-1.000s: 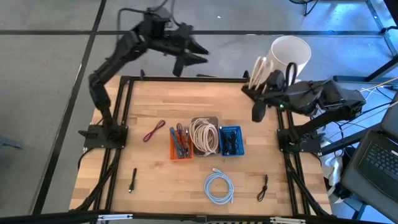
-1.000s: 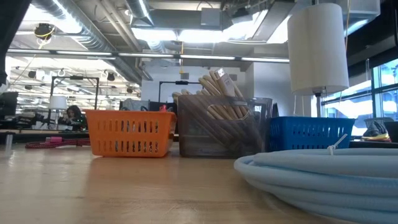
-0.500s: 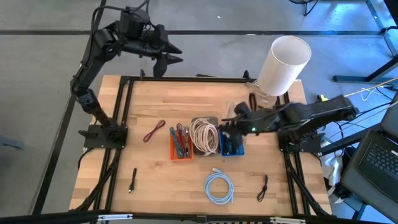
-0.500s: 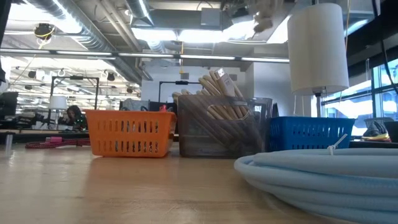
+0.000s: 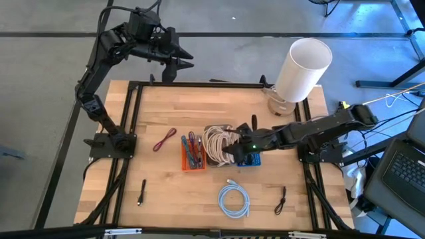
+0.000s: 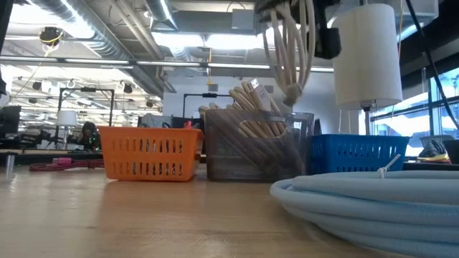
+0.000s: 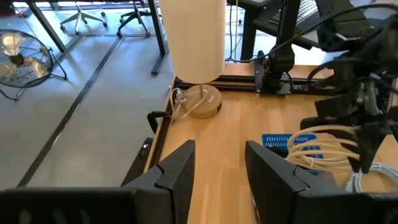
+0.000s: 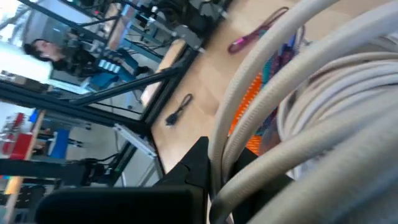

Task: Pick & Place USB Port
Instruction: Put the light brown HDMI cable into the black bin

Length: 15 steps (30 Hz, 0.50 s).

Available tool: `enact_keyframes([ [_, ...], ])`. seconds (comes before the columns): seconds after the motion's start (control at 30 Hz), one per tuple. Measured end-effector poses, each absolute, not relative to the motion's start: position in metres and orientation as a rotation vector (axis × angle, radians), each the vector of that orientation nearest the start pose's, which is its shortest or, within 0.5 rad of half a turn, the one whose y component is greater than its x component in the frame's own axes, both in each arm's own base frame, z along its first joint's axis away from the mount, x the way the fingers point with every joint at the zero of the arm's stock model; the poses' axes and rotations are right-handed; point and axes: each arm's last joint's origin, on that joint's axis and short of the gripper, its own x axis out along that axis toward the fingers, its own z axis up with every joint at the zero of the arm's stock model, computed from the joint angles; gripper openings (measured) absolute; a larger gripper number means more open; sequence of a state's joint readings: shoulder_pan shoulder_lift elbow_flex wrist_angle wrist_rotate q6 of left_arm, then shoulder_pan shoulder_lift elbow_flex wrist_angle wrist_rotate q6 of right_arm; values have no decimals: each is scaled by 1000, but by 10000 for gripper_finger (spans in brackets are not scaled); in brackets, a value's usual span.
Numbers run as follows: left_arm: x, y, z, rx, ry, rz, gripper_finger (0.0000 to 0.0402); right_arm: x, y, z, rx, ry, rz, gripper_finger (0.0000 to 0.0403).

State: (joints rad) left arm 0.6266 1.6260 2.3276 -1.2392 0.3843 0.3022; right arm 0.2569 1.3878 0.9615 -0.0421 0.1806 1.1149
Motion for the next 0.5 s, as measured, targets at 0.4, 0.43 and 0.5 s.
enact_keyframes([
  [0.4, 220, 146, 523, 61, 502, 154, 132, 344, 56, 221, 983, 486, -187, 32],
  [0.43, 220, 146, 523, 65, 503, 152, 132, 348, 55, 216, 990, 485, -176, 32],
  [0.5, 220, 146, 523, 67, 503, 152, 132, 356, 51, 204, 1000, 497, -169, 32],
])
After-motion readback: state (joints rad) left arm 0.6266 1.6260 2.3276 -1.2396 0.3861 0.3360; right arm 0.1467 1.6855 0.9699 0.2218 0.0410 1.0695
